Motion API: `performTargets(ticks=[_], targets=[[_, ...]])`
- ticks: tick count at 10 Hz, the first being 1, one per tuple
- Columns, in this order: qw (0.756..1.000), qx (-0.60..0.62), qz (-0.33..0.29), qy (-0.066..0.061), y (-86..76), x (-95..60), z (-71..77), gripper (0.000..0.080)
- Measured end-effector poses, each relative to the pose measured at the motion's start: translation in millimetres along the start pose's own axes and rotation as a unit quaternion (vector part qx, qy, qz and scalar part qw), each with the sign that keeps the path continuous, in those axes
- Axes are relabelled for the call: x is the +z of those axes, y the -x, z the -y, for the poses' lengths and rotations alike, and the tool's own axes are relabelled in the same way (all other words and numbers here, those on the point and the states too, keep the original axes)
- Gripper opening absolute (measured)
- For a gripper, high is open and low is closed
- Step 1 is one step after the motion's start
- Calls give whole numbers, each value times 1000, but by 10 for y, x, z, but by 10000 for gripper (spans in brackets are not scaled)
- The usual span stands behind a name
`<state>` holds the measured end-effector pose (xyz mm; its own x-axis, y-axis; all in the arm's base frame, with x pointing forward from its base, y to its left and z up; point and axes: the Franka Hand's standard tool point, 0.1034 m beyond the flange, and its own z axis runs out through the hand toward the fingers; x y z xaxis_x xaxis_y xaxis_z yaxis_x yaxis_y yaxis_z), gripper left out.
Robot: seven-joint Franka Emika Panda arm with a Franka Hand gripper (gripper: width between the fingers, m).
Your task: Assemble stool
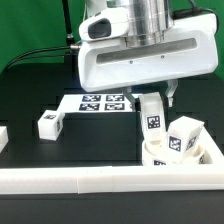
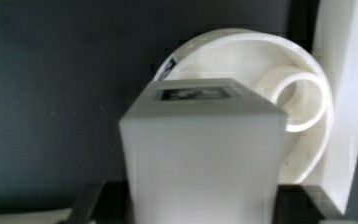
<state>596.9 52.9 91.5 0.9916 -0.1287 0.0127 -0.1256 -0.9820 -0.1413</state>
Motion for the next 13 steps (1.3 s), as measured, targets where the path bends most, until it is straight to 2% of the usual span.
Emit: performTargets(ticks=[3, 8, 10, 11, 12, 13], targets=[[986, 167, -1, -1, 10, 10, 48, 335], [949, 316, 4, -1, 39, 14, 57, 335], [892, 451, 3, -23, 120, 27, 107, 335], [871, 490, 8, -31, 138, 29, 129, 335], [839, 542, 15, -39, 153, 34, 161, 335], [823, 566, 21, -45, 158, 36, 171, 335]])
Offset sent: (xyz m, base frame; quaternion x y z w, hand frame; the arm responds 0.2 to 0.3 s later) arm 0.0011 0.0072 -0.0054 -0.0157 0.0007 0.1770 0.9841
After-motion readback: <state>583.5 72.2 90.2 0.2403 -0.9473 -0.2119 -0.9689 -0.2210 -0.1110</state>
